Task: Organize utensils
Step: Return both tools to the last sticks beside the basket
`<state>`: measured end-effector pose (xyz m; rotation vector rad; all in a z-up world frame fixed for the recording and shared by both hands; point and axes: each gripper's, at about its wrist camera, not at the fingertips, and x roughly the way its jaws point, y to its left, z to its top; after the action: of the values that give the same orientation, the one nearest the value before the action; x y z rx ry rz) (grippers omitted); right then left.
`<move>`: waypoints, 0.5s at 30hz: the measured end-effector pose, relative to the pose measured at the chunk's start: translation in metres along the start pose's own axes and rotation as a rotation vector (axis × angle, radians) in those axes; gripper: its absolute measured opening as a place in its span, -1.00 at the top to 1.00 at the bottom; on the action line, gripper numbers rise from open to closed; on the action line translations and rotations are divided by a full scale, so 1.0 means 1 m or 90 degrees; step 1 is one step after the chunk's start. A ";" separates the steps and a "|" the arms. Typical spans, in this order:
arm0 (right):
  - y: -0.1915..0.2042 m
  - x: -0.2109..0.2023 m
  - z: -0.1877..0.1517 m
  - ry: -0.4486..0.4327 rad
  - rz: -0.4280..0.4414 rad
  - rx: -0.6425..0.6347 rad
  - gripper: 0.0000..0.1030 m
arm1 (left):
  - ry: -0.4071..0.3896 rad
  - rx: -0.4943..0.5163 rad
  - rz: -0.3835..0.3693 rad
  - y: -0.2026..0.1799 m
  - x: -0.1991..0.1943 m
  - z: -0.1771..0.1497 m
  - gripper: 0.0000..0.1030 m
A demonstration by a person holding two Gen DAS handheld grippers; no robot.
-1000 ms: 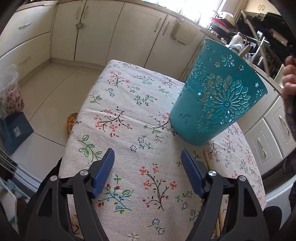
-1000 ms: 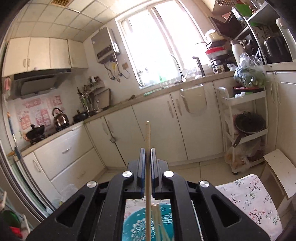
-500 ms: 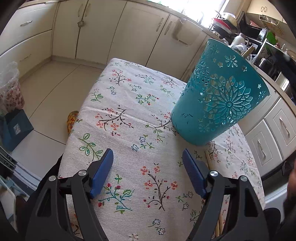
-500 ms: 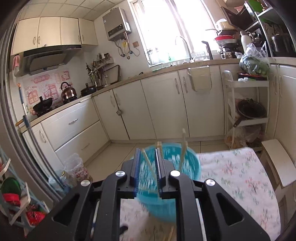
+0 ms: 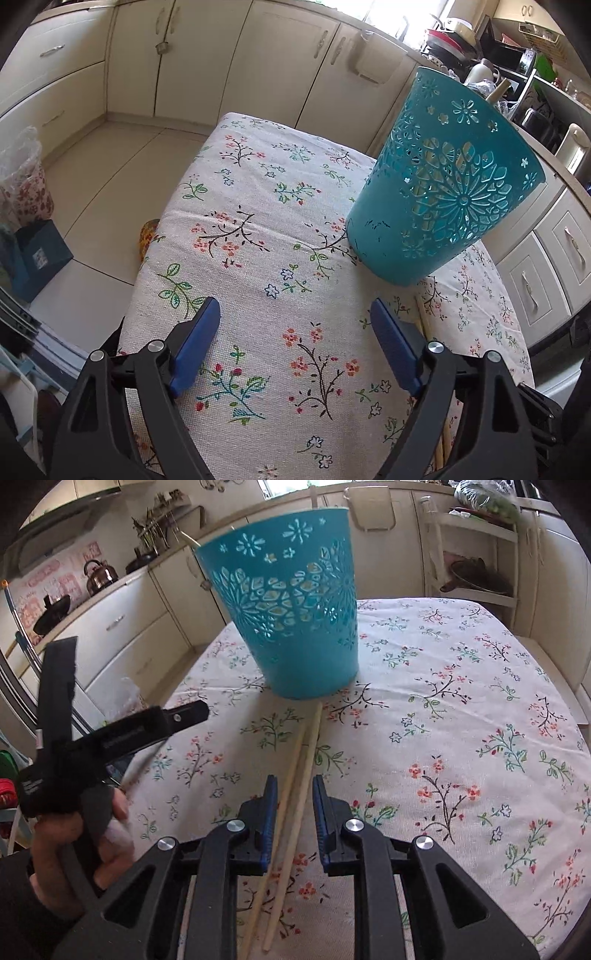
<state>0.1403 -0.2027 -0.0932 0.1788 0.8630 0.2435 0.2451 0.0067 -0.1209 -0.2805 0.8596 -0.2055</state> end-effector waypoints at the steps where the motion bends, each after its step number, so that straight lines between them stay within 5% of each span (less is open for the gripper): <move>1: 0.000 0.005 0.002 0.007 -0.008 0.000 0.62 | 0.001 0.002 0.001 -0.001 0.000 0.000 -0.56; 7: 0.000 0.023 0.003 0.033 -0.030 -0.017 0.62 | 0.003 0.006 0.002 -0.002 0.001 0.000 -0.59; 11: -0.003 0.018 -0.002 0.042 -0.040 -0.028 0.86 | 0.003 0.006 0.001 -0.002 0.001 0.000 -0.59; 15: -0.013 0.004 -0.013 0.057 -0.028 -0.002 0.87 | 0.003 0.005 0.000 -0.002 0.001 0.000 -0.60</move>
<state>0.1348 -0.2128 -0.1080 0.1474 0.9546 0.2128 0.2451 0.0047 -0.1210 -0.2720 0.8630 -0.2095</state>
